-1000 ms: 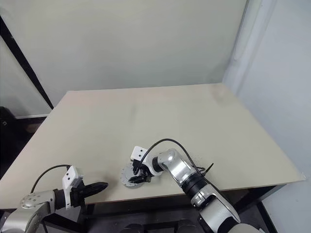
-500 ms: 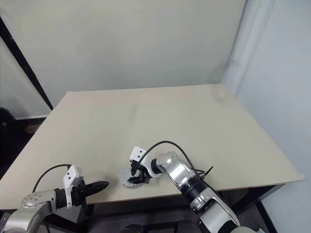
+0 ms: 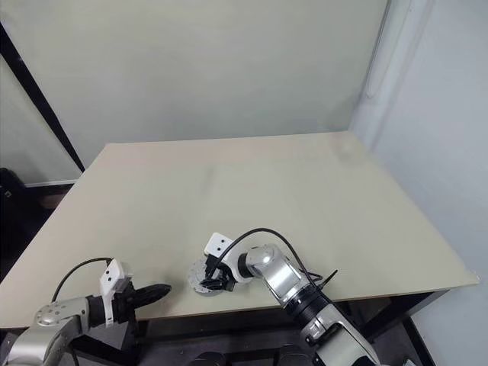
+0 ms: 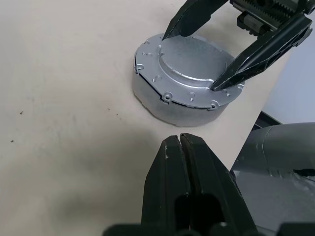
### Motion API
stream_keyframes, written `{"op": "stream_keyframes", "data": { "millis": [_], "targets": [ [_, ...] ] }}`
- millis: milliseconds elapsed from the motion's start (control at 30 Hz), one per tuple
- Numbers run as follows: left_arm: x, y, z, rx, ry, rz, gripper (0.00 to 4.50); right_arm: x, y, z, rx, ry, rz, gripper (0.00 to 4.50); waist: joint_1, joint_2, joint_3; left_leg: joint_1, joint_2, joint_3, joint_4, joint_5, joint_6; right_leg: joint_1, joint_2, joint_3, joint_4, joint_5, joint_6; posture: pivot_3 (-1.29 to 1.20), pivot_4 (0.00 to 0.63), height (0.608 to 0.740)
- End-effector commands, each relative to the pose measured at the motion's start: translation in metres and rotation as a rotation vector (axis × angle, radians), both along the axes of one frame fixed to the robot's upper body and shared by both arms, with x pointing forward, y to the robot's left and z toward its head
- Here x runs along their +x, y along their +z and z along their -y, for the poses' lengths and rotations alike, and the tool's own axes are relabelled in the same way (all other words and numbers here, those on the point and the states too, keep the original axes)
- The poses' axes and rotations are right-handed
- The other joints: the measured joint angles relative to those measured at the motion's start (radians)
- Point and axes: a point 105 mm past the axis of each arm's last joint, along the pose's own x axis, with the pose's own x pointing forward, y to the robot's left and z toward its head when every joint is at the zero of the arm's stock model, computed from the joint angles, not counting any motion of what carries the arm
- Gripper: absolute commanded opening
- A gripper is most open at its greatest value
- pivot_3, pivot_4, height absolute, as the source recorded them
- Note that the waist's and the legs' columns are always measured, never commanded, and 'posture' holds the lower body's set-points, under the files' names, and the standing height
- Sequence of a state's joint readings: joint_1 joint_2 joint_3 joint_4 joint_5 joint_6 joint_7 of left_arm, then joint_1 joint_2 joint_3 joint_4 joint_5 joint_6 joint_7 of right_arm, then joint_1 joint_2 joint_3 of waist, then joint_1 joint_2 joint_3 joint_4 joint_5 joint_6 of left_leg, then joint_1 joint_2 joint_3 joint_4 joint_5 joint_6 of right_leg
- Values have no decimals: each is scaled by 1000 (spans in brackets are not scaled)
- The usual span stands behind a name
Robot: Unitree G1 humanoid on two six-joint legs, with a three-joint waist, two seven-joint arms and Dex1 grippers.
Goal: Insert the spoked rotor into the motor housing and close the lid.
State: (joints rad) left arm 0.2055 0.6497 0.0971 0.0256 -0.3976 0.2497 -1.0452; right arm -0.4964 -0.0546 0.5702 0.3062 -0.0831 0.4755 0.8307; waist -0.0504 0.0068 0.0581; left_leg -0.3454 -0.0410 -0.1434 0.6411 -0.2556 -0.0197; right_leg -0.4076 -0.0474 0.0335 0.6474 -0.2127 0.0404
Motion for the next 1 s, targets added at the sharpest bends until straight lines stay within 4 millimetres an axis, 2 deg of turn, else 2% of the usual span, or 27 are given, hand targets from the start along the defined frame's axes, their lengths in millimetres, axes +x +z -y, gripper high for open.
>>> {"op": "stream_keyframes", "data": {
  "millis": [33,367,567,733,1000],
  "targets": [
    [6,9,3,-1,-14,49,0,-4,-10,2,-60,-6,3,3269,0,0,0,0,0,0,0,0,0,0,0,0,0,0,0,0,0,740],
    [8,9,8,-8,-21,67,0,-6,-17,1,-97,-43,-50,3269,0,1,-1,3,2,1,-1,0,0,1,0,0,0,0,0,0,0,740],
    [27,15,23,-22,-1,149,0,-8,-18,4,-133,-2,-46,3269,0,1,-4,3,1,2,-1,0,0,2,0,0,0,0,0,0,0,740],
    [36,9,35,-4,-16,151,0,-7,-19,8,-154,24,-32,3269,0,-1,-9,3,1,3,-1,0,0,2,0,1,-1,0,0,0,0,740],
    [31,-14,40,63,-76,66,0,-3,-18,11,-157,16,-11,3269,1,-1,-9,3,0,2,-4,0,0,2,-1,1,-2,1,2,0,0,740]
  ]
}}
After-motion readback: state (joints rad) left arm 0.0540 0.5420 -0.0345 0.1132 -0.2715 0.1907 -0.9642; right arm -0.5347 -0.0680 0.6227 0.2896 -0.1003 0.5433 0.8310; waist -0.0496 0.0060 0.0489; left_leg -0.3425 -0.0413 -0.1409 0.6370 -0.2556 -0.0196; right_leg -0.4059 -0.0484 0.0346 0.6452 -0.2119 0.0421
